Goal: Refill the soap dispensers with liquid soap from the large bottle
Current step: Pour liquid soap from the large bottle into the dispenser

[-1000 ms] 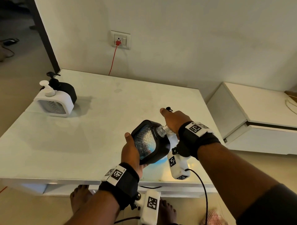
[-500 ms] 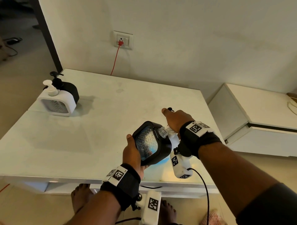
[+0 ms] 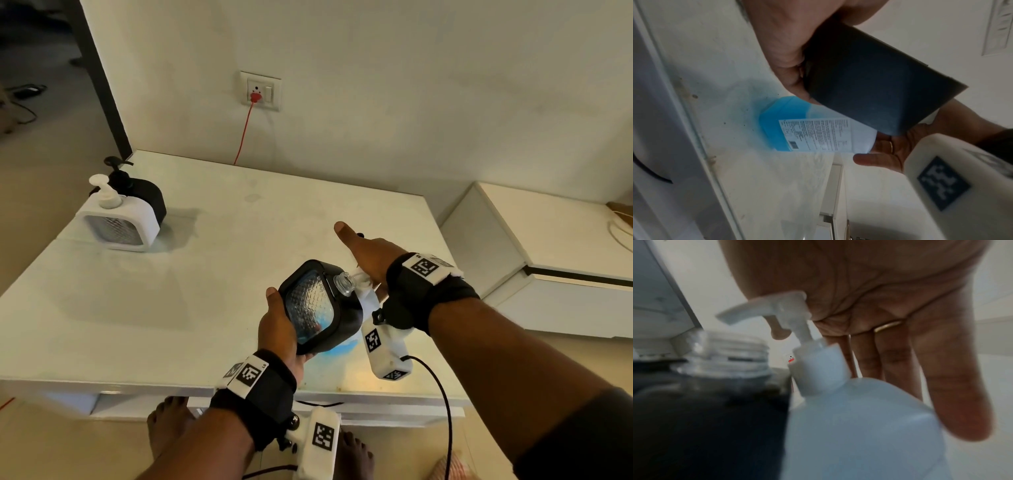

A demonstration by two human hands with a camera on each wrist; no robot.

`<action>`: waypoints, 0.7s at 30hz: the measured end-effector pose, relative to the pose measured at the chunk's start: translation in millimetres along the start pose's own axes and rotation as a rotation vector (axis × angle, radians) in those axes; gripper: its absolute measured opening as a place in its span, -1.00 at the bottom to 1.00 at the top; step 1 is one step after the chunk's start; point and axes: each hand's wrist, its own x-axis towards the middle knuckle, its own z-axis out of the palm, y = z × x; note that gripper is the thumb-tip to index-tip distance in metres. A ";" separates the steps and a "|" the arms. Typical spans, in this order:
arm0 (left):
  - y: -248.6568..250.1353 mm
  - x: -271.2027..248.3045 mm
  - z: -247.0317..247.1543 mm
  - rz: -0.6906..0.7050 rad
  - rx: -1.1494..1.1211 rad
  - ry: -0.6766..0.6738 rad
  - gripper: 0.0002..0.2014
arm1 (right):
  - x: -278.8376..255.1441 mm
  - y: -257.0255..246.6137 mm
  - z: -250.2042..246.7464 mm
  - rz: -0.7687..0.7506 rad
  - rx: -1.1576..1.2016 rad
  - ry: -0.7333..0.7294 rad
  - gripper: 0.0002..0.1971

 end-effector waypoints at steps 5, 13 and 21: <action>-3.4 1.7 -1.2 -0.010 0.008 0.016 -0.53 | 3.3 4.7 7.3 -0.001 -0.039 0.115 -0.17; -3.1 2.6 -1.4 -0.013 0.010 0.009 -0.55 | 0.4 8.0 6.8 0.009 -0.059 0.163 -0.21; -0.5 1.7 0.6 -0.009 -0.010 0.006 -0.47 | 1.6 0.5 0.2 0.012 0.003 0.003 0.01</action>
